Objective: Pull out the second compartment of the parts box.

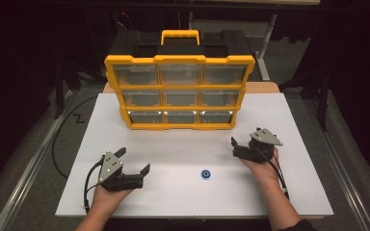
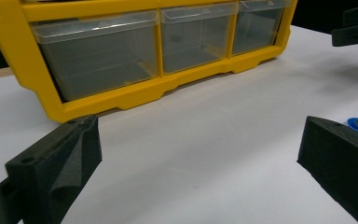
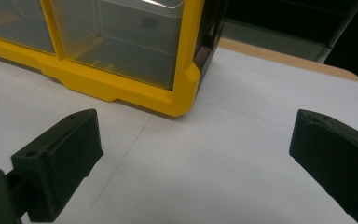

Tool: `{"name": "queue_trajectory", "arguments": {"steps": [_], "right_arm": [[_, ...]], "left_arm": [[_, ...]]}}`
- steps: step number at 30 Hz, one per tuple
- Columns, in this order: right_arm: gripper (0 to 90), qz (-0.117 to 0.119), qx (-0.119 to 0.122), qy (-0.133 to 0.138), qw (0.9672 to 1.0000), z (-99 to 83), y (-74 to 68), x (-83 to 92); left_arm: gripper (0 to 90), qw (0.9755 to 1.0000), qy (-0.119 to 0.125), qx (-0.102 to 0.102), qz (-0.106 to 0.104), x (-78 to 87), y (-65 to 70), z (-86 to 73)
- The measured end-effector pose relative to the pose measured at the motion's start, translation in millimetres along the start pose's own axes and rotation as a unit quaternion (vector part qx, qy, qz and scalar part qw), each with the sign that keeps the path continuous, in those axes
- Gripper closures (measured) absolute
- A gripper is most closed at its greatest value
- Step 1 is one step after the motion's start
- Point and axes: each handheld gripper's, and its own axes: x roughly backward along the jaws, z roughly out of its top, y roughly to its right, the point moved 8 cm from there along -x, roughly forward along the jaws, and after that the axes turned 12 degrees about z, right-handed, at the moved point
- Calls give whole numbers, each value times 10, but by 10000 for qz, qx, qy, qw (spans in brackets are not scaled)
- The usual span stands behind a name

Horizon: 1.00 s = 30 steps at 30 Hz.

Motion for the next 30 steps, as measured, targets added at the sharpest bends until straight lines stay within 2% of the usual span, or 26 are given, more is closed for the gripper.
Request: {"name": "queue_trajectory", "arguments": {"steps": [7, 11, 16, 26, 28, 30], "right_arm": [[36, -28, 93, -67, 9999, 3, 10, 29], [35, -78, 264, -87, 9996, 10, -4, 91], [28, -153, 407, -249, 9987, -58, 12, 161], [11, -80, 410, -153, 9990, -63, 13, 267], [11, -72, 379, -74, 9992, -42, 9, 292], [10, -84, 390, -79, 9992, -38, 6, 302]], "left_arm": [[1, 10000, -12, 10, 89, 1, -17, -7], [4, 9999, -81, -78, 60, 5, -9, -26], [6, 9999, -71, -154, 8, 21, -1, -24], [6, 9999, 2, -76, 74, 25, -14, -19], [6, 9999, 8, 113, 39, 14, -36, -24], [6, 9998, 38, 170, 89, 9, -63, -25]]}}
